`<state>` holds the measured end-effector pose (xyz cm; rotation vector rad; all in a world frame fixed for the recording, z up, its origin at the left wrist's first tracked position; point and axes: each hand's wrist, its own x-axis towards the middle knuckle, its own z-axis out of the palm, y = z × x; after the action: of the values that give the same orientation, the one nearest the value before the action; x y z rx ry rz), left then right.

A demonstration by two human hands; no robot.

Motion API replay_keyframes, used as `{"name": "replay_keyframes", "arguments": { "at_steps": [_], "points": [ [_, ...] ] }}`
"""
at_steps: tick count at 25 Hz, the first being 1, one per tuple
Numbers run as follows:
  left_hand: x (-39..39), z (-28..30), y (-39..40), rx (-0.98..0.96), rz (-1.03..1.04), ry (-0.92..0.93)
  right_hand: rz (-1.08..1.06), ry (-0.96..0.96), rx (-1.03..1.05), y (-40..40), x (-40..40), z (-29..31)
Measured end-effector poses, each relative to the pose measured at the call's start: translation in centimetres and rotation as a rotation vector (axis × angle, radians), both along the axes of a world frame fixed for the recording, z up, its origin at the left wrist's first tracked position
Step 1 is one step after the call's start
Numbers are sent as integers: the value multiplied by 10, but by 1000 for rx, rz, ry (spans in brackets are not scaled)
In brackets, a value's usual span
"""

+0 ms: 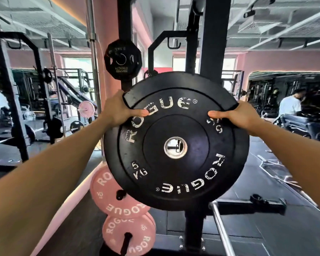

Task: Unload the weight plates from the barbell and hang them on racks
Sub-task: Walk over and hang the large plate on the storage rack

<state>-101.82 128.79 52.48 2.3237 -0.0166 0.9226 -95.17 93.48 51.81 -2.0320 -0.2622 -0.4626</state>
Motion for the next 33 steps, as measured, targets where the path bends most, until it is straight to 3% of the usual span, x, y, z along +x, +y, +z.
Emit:
{"name": "replay_keyframes", "arguments": {
  "at_steps": [6, 14, 33],
  "points": [
    [54, -28, -118, -76, 10, 27, 41, -11, -134, -122, 60, -9],
    [75, -58, -224, -59, 2, 74, 51, 20, -109, -230, 65, -48],
    [91, -465, -310, -120, -93, 175, 12, 148, -187, -314, 83, -456]
  ]
}}
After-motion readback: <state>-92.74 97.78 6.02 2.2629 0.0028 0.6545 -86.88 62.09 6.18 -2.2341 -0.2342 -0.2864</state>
